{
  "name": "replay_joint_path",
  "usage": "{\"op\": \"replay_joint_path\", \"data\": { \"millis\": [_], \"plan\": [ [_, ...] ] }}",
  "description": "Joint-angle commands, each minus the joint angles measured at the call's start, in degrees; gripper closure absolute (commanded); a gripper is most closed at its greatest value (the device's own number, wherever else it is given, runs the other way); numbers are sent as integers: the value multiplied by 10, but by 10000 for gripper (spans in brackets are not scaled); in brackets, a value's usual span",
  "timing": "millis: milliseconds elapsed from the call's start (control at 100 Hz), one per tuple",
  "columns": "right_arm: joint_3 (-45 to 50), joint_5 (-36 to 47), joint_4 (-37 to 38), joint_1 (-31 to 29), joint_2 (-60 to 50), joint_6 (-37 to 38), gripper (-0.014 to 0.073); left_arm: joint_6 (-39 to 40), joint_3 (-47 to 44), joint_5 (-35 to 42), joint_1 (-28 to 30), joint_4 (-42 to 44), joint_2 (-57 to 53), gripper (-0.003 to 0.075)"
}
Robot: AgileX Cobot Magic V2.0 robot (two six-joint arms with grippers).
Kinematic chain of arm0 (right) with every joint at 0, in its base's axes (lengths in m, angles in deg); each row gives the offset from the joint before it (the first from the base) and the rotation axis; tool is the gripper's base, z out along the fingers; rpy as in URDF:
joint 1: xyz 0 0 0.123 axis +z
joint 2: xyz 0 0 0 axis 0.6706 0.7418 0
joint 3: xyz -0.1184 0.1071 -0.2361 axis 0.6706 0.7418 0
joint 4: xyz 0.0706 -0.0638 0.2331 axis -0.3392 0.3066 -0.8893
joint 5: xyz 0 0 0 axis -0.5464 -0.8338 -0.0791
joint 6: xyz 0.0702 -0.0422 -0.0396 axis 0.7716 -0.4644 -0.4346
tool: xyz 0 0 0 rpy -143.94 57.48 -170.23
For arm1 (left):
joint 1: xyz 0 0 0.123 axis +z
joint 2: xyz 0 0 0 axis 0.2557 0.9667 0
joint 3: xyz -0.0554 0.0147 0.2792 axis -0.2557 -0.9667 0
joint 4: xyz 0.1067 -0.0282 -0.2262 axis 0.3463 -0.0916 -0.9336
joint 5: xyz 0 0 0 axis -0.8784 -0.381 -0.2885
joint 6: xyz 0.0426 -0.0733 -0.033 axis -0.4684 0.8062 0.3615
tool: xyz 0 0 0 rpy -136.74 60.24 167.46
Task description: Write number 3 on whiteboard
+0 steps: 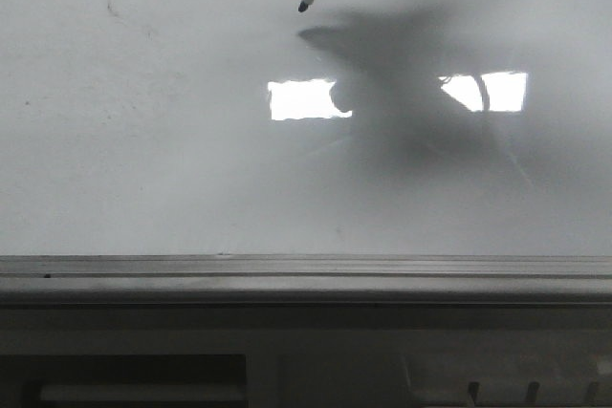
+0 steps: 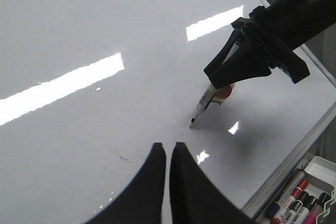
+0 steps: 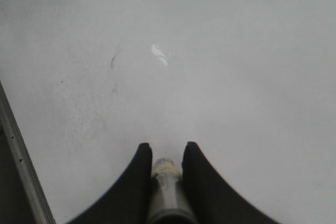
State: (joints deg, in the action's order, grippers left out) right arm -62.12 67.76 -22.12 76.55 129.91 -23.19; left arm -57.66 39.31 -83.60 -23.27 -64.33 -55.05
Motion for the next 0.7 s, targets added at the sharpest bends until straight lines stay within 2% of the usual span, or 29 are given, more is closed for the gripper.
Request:
{"op": "replay_joint_path", "data": {
  "millis": [0,220,380,590,690],
  "plan": [
    [-16,53,-10,-2,0,-1,655,8,2,40,14,-17,-7,741],
    [-16,68,-10,-4,23,-1,655,8,-1,39,16,-21,-10,741],
    [-16,68,17,-20,23,-1,643,8,-1,39,16,-22,-10,741],
    [-16,10,18,-78,8,6,642,8,-1,39,16,-22,-10,741],
    [-14,-19,18,-84,5,6,642,8,-1,39,16,-22,-10,741]
  ]
}}
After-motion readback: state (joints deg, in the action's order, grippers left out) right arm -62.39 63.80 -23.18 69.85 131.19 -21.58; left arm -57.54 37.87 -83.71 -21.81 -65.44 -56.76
